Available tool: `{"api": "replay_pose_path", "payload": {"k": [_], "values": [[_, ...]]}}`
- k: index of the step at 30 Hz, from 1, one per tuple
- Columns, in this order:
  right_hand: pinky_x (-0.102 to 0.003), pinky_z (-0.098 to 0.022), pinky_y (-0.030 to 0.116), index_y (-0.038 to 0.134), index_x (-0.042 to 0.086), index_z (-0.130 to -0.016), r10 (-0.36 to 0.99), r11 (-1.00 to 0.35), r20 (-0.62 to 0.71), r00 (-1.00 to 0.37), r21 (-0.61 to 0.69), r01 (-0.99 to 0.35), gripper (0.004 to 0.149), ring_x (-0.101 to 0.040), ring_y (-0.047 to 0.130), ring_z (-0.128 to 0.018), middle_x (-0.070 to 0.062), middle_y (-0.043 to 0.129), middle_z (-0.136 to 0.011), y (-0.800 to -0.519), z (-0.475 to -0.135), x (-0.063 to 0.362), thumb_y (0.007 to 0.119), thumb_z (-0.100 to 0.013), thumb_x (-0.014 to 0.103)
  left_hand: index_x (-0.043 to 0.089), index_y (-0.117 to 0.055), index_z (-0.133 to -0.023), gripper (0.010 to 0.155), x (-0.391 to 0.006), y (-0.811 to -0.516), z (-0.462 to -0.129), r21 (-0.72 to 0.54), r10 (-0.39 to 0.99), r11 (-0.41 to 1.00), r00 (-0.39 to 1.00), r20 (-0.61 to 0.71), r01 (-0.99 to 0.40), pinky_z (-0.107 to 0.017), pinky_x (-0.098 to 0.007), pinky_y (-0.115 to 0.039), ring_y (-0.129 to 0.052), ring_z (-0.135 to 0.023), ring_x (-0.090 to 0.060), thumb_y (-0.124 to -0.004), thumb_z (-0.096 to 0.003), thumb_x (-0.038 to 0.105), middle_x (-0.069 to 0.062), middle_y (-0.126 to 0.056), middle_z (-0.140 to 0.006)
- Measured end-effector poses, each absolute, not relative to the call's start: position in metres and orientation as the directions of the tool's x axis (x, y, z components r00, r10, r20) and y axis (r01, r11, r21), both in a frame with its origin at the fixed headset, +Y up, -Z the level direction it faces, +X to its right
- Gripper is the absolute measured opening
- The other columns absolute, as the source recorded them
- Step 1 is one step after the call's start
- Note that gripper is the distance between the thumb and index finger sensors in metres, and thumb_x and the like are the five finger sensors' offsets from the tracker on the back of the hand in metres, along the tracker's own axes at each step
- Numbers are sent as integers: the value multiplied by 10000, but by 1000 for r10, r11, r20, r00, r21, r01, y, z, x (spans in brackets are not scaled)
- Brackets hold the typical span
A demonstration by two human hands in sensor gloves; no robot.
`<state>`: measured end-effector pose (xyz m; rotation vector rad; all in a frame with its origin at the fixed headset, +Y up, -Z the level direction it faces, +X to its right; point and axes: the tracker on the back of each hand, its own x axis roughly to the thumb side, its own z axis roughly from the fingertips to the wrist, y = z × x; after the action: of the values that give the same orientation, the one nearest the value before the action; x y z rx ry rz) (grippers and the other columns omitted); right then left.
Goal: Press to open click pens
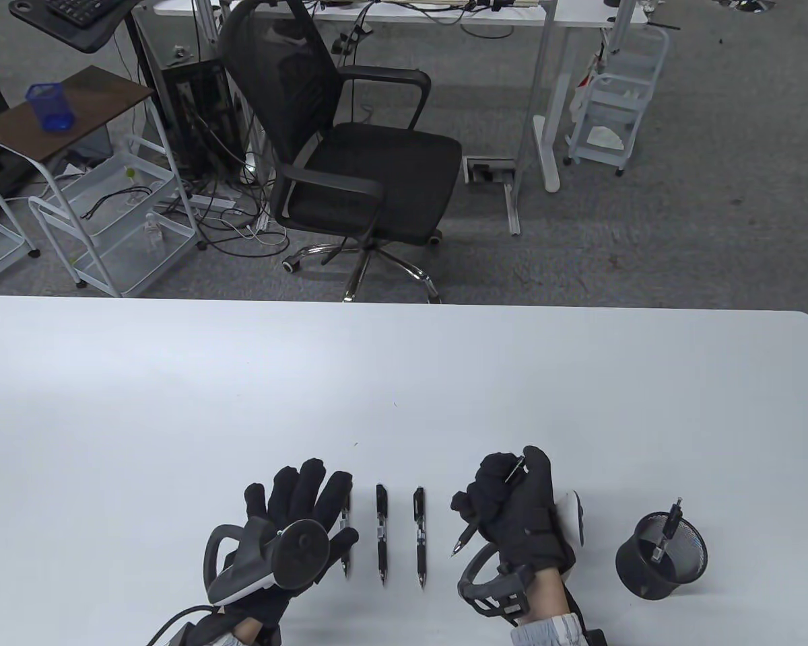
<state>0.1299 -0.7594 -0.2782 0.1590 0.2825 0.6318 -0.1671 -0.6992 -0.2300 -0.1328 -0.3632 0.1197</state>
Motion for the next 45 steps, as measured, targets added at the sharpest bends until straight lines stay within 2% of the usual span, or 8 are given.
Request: {"api": "replay_pose_path", "payload": {"k": [11,15,18,23,27,35,40,45], "values": [[-495,-621,695,638,65,-916,607,794,-212,766,218,-568,636,-204,851,-449,-4,788,-643,-756,-277,129,280,-696,542,267,-248,-1265,698,-167,-700,-230,-153,137,984,928,347,-88,-759,-812,-312,-367,-1166,-595,-516,-703,582,-224,-241,-1320],[-657,-735,430,267,-65,-1120,674,733,-161,721,262,-627,660,-382,701,-740,-171,574,-927,-749,-280,130,308,-721,459,268,-249,-1264,697,-167,-700,-230,-154,137,984,928,347,-88,-758,-812,-313,-367,-1166,-595,-517,-703,582,-223,-242,-1319],[-697,-725,343,101,-88,-1091,760,644,-136,636,298,-705,586,-442,595,-839,-234,412,-1009,-742,-282,133,333,-718,299,269,-248,-1264,697,-166,-700,-230,-154,137,984,928,347,-88,-758,-812,-312,-369,-1166,-594,-517,-703,582,-223,-242,-1320],[-748,-681,304,278,-62,-1111,884,459,-63,463,300,-836,483,-560,529,-894,-300,414,-1050,-738,-287,141,429,-709,160,269,-245,-1264,698,-167,-700,-230,-152,137,984,928,345,-89,-755,-815,-308,-368,-1166,-596,-516,-703,583,-224,-242,-1319],[-792,-625,176,490,75,-1152,949,314,-113,293,299,-901,453,-669,165,-904,-353,235,-1107,-741,-288,146,551,-708,147,267,-241,-1264,700,-167,-700,-230,-152,135,985,929,344,-87,-754,-815,-303,-365,-1166,-597,-516,-703,582,-226,-241,-1319],[-630,-645,579,599,-19,-1133,984,-98,-127,-121,179,-979,506,-462,724,-786,-248,683,-974,-749,-291,149,669,-679,191,270,-230,-1262,685,-167,-700,-230,-153,139,984,929,342,-90,-755,-814,-303,-363,-1166,-595,-503,-710,569,-224,-236,-1319],[-617,-622,613,626,-79,-1092,912,-368,-127,-391,173,-914,507,-456,762,-746,-267,721,-938,-759,-296,143,681,-665,188,270,-229,-1263,690,-167,-700,-230,-153,141,984,929,343,-93,-755,-815,-303,-363,-1166,-597,-505,-707,573,-225,-236,-1320],[-585,-589,660,650,-117,-1069,831,-482,-195,-521,216,-849,523,-425,812,-680,-281,773,-887,-780,-299,134,701,-652,194,270,-231,-1263,690,-168,-700,-230,-153,143,984,928,344,-95,-756,-814,-307,-365,-1166,-597,-505,-707,574,-224,-238,-1319]]}}
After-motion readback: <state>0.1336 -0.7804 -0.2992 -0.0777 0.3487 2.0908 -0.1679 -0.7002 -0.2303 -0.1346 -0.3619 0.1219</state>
